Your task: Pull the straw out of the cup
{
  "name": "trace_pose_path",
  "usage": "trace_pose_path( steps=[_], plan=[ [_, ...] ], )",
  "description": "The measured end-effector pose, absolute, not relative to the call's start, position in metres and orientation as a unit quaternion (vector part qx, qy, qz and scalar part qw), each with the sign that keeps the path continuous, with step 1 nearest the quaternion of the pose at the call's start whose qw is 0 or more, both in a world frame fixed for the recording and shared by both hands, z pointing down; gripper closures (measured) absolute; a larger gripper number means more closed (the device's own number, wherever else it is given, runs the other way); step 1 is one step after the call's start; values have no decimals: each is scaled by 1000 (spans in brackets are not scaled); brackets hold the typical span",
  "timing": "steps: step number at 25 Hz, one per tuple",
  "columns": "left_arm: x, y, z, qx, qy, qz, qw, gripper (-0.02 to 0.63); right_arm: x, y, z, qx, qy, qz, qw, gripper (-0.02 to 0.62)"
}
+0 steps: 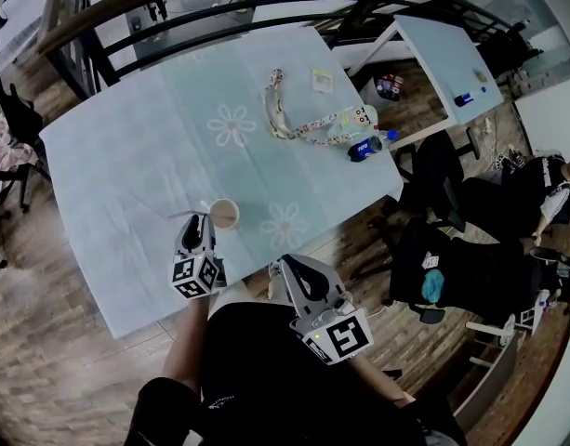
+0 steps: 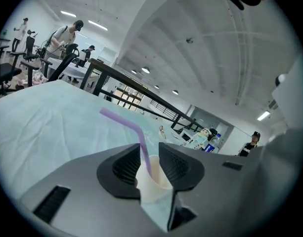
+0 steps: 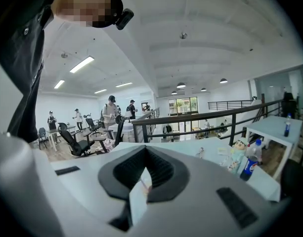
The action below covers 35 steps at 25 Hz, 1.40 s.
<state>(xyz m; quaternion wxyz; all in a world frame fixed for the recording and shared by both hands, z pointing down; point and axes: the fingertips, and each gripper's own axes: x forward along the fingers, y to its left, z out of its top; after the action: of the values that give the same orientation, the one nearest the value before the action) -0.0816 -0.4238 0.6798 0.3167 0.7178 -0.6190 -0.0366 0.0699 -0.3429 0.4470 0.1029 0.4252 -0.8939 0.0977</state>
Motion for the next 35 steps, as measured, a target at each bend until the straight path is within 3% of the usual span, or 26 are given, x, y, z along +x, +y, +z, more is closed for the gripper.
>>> trace_pose_path(
  steps=[7,9,17,35],
  plan=[
    [-80,-435,687,721,-616,-23,316,496,73,-345,450,447,-882,102,105,586],
    [-79,-436,687,721,-620,-16,309,557,74,-343,451,449,-881,103,104,586],
    [-75,-436,679,729,-622,-6,287,572,82,-342,452,455,-879,105,96,586],
    [-22,-401,559,760,-644,23,87,575,136,-335,435,403,-909,95,41,586]
  ],
)
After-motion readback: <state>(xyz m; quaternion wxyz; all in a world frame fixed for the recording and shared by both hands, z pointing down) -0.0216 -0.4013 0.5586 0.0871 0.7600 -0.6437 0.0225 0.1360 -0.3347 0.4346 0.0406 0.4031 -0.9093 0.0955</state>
